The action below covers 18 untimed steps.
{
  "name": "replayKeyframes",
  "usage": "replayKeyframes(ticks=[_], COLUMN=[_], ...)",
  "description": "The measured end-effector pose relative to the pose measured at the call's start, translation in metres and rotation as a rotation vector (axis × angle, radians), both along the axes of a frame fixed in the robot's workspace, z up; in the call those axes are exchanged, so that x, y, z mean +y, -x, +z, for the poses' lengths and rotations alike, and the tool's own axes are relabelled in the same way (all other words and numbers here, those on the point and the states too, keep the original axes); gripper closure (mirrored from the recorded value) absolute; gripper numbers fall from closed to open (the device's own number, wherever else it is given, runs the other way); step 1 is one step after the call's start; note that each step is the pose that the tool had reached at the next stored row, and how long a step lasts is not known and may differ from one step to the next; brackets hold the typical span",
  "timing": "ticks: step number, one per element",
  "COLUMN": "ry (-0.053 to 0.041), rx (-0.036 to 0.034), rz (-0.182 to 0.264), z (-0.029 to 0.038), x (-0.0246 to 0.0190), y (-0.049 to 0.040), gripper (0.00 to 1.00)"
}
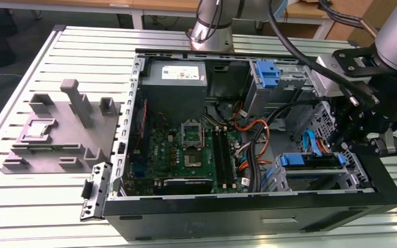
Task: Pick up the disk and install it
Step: 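Insert the second disk wire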
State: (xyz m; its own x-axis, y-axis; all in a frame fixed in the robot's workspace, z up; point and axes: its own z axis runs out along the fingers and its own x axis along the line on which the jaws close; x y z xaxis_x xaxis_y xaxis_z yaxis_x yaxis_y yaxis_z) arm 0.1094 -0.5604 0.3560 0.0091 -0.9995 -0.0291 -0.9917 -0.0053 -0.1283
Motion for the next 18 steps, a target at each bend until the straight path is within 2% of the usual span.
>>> replayKeyframes(ticks=[1, 3, 4, 6, 7, 12, 18], ry=[-0.0001, -0.0002, -0.0002, -0.0002, -0.0002, -0.0002, -0.0005], rx=[0.0151, 0.0508, 0.0661, 0.0789, 0.0808, 0.0819, 0.0819], rz=[0.0, 0.0, 0.0, 0.0, 0.0, 0.0, 0.0], z=[-0.0002, -0.0006, -0.0007, -0.0007, -0.0007, -0.0007, 0.0026], x=[0.0, 0.0, 0.0, 0.0001, 0.0, 0.0, 0.0], y=[-0.0001, -0.0005, -0.0006, -0.0007, -0.0006, -0.0006, -0.0006], gripper=[0.76, 0.76, 0.76, 0.76, 0.76, 0.76, 0.76])
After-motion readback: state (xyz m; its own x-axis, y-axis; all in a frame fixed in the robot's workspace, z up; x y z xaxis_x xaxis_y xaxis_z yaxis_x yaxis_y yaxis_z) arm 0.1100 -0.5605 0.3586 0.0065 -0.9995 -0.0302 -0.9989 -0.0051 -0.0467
